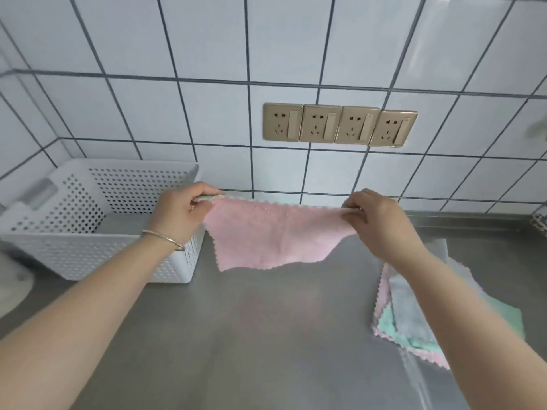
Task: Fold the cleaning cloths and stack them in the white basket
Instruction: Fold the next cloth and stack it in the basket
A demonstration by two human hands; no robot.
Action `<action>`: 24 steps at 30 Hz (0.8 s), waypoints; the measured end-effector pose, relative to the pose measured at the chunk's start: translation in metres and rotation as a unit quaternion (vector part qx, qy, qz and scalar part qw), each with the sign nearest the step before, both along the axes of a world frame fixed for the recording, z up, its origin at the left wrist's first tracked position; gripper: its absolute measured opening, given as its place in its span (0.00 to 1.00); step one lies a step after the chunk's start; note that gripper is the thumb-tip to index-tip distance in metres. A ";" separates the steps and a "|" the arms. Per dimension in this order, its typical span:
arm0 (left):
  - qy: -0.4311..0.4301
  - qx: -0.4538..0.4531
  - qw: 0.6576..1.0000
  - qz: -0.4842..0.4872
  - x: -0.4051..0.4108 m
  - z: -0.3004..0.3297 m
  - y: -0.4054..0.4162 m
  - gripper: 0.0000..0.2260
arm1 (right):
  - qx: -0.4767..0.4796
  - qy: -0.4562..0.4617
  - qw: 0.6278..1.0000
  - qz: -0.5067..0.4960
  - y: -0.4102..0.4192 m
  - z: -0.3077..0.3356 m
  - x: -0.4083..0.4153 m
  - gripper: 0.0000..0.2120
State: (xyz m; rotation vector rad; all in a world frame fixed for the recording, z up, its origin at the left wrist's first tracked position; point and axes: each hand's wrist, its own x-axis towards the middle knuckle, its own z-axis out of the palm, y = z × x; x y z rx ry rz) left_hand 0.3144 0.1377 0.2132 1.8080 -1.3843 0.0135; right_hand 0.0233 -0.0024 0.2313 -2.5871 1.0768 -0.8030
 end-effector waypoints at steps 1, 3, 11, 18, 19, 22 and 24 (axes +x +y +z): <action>0.009 -0.004 1.000 -0.007 0.001 -0.004 0.012 0.19 | -0.019 -0.006 1.000 0.008 0.006 -0.005 -0.001 0.03; 0.024 0.007 0.999 -0.024 -0.001 -0.024 0.034 0.17 | -0.024 0.008 1.000 0.018 0.019 -0.023 -0.007 0.03; -0.087 0.191 0.970 -0.120 -0.024 -0.165 0.094 0.10 | 0.142 0.192 0.971 0.030 0.072 -0.163 -0.032 0.06; -0.108 0.364 0.906 -0.189 -0.042 -0.222 0.123 0.15 | 0.234 0.395 0.879 0.126 0.104 -0.220 -0.045 0.15; -0.108 0.399 0.888 -0.203 -0.046 -0.218 0.123 0.17 | 0.248 0.423 0.858 0.150 0.103 -0.218 -0.045 0.22; -0.047 0.515 0.813 -0.266 -0.053 -0.205 0.106 0.24 | 0.297 0.423 0.845 0.138 0.089 -0.207 -0.041 0.26; 0.053 0.509 0.824 -0.243 -0.052 -0.197 0.079 0.21 | 0.320 0.368 0.870 0.068 0.066 -0.202 -0.029 0.17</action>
